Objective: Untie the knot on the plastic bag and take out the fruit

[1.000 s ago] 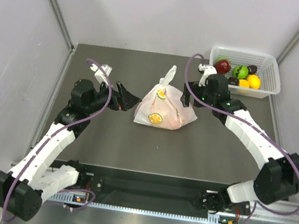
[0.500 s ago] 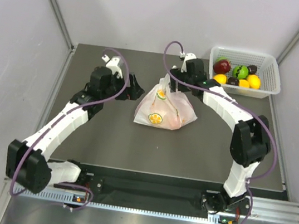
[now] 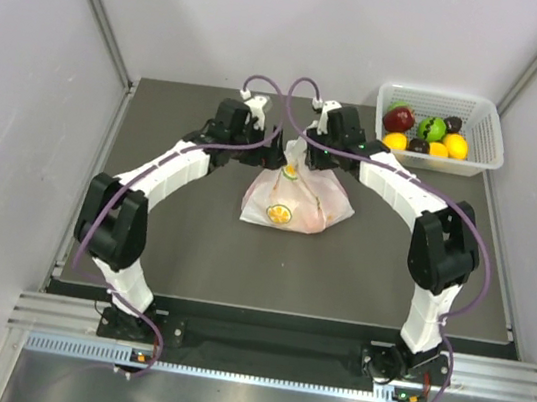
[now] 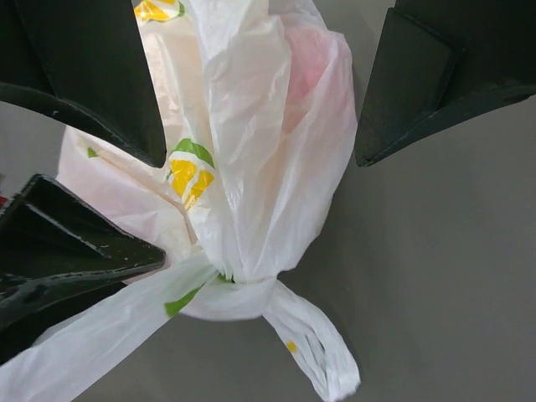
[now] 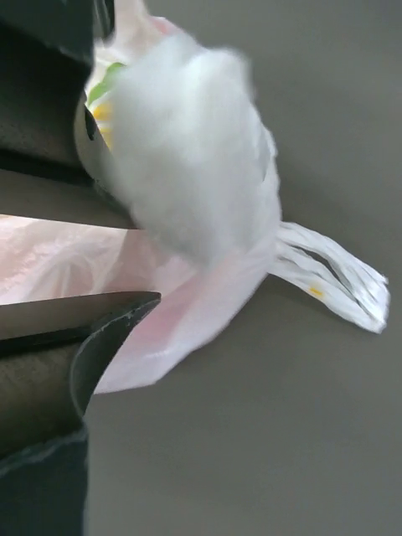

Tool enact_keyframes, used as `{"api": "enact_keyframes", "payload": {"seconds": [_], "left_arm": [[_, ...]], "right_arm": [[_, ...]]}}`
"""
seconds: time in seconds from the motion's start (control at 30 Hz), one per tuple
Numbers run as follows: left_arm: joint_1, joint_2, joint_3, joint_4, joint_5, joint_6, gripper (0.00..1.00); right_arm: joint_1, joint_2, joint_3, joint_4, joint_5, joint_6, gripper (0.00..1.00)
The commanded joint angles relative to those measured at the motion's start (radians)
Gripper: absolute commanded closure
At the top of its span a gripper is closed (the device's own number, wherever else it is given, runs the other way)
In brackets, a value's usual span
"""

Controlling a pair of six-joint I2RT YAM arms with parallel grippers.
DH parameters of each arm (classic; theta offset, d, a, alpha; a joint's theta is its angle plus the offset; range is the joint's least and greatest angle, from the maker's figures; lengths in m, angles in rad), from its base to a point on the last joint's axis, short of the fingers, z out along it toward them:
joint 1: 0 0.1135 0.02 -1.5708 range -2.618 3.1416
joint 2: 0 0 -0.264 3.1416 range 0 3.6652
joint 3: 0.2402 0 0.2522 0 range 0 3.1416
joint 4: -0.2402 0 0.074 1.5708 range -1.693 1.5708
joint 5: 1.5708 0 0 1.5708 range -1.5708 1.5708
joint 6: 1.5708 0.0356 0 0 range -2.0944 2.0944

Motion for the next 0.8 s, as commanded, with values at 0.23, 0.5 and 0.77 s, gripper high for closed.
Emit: {"api": "enact_keyframes", "payload": {"seconds": [0.23, 0.5, 0.77], "left_arm": [[-0.036, 0.087, 0.015, 0.040, 0.048, 0.064, 0.03], [-0.044, 0.038, -0.062, 0.071, 0.005, 0.064, 0.84], [-0.041, -0.131, -0.186, 0.123, -0.170, 0.043, 1.00]], "right_arm": [[0.017, -0.106, -0.117, 0.021, -0.144, 0.010, 0.94], [0.018, -0.297, -0.281, 0.082, -0.076, 0.045, 1.00], [-0.020, -0.497, -0.410, 0.115, 0.132, 0.134, 1.00]]}}
